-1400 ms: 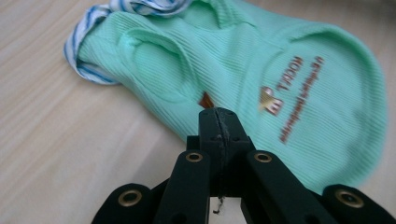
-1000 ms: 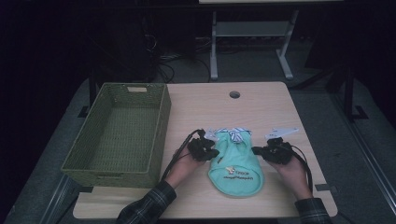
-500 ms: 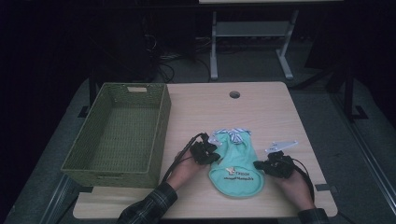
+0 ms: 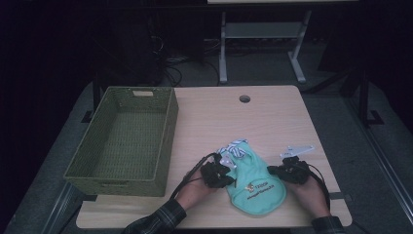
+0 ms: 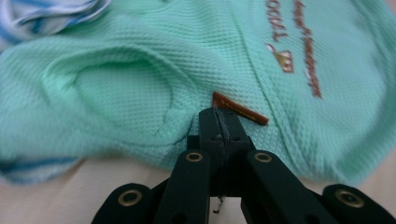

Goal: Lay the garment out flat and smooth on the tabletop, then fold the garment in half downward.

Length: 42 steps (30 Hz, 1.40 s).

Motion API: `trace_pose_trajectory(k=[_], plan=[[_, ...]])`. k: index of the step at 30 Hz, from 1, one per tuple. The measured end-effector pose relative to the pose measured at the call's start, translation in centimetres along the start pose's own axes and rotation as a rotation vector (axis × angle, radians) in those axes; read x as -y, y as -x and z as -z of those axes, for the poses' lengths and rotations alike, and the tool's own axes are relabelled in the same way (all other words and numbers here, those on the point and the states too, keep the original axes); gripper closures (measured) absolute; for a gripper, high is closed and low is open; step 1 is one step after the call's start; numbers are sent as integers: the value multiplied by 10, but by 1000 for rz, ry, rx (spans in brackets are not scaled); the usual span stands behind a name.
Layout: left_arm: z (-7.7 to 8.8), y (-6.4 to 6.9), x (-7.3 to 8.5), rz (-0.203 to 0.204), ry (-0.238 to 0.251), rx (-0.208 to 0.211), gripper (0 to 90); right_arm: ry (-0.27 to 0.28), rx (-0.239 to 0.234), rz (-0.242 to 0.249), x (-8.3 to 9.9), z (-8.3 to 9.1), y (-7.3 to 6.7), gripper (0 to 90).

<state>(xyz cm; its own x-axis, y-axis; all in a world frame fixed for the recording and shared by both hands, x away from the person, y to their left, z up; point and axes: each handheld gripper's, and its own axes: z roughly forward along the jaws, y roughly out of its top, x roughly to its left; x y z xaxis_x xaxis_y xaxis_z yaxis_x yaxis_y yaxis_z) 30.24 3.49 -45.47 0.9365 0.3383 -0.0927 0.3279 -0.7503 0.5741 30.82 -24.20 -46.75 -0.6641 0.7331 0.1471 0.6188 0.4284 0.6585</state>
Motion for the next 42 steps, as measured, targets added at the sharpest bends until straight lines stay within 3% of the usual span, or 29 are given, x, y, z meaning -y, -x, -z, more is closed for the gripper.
trace_pose_trajectory(k=[5,10,13,18,27,35,38,42], plan=[[-1,8,0,2,4,18,887,3,2,6,0,0,1,897],[7,1,-1,32,36,22,859,2,3,15,0,0,1,897],[16,-4,-2,30,55,11,820,4,3,17,0,0,0,896],[31,-15,-2,63,104,-30,697,3,-1,18,1,0,1,896],[43,-41,1,114,138,-111,515,4,-1,20,1,0,1,896],[39,-64,5,175,159,-190,460,5,-4,24,1,0,2,895],[34,-69,8,197,157,-192,452,4,-4,24,1,0,1,895],[27,-72,10,195,140,-190,451,4,-5,25,1,0,1,895]])
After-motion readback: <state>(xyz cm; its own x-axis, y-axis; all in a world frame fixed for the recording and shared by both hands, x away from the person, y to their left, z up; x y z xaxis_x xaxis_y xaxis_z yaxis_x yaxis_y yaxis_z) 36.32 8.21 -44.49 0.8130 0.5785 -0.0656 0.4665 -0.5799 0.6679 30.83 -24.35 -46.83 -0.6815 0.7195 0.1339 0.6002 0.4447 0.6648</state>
